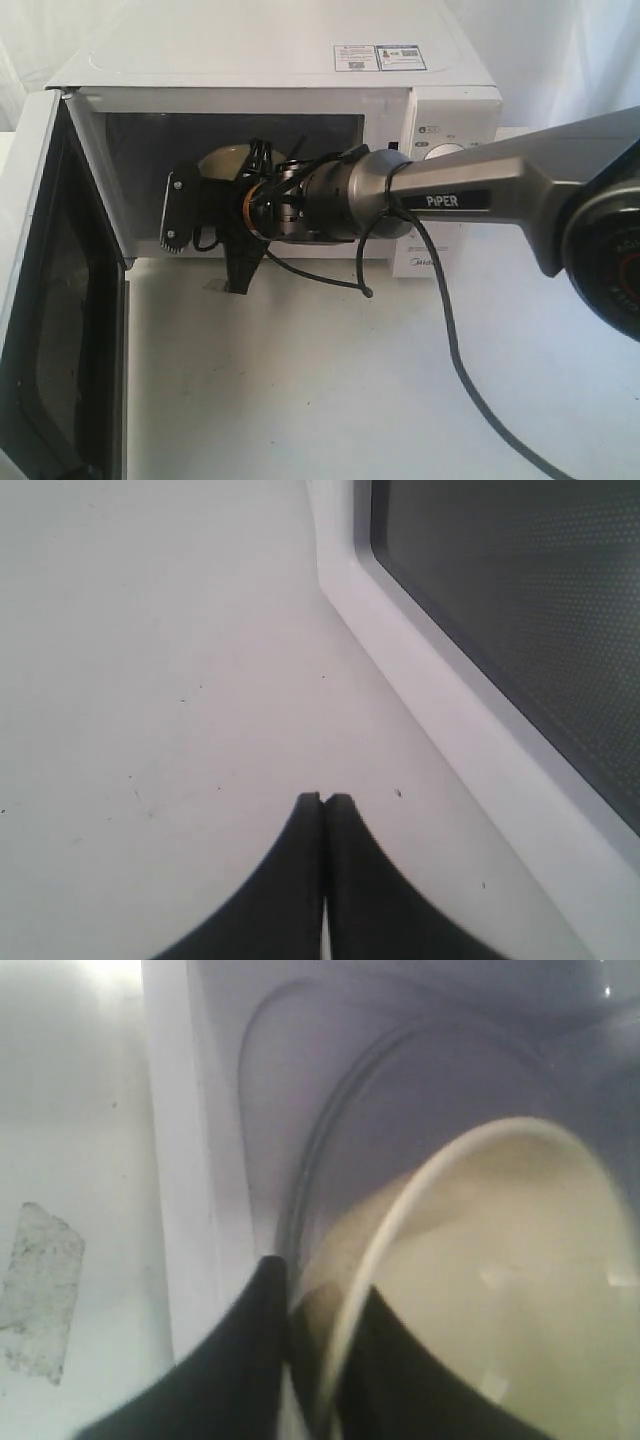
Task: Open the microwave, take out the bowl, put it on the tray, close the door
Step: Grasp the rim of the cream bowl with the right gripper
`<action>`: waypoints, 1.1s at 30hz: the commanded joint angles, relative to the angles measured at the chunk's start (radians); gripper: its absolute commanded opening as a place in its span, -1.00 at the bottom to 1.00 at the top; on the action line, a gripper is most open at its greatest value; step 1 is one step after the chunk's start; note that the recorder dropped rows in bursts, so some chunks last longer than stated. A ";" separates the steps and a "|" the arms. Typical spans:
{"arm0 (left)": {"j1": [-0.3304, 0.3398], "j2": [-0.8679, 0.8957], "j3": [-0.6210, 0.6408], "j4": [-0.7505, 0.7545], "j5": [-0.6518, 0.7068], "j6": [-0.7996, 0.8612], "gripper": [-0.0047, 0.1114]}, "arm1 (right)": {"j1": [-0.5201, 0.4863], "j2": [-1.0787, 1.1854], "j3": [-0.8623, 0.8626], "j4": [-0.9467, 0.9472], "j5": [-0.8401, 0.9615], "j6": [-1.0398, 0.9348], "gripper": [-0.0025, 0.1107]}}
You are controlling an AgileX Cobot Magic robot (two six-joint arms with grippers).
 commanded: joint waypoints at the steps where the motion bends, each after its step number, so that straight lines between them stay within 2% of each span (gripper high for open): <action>1: 0.000 -0.005 0.004 -0.011 -0.002 -0.001 -0.92 | -0.007 -0.033 -0.004 0.018 0.089 0.027 -0.96; 6: 0.000 -0.005 0.004 -0.011 -0.002 -0.001 -0.92 | 0.027 -0.133 0.004 0.044 0.096 0.041 -0.96; 10: 0.000 -0.005 0.004 -0.011 -0.002 -0.001 -0.92 | 0.090 -0.206 0.036 0.051 0.139 0.164 -0.96; 14: 0.000 -0.005 0.004 -0.011 -0.002 -0.001 -0.92 | 0.155 -0.260 0.084 0.147 0.270 0.164 -0.96; 19: 0.000 -0.005 0.004 -0.011 -0.002 -0.001 -0.92 | 0.201 -0.300 0.121 0.264 0.433 0.126 -0.96; 24: 0.000 -0.005 0.004 -0.011 -0.002 -0.001 -0.92 | 0.233 -0.341 0.159 0.448 0.514 0.010 -0.96; 33: 0.000 -0.005 0.004 -0.011 -0.002 -0.001 -0.92 | 0.308 -0.435 0.193 0.543 0.703 0.000 -0.96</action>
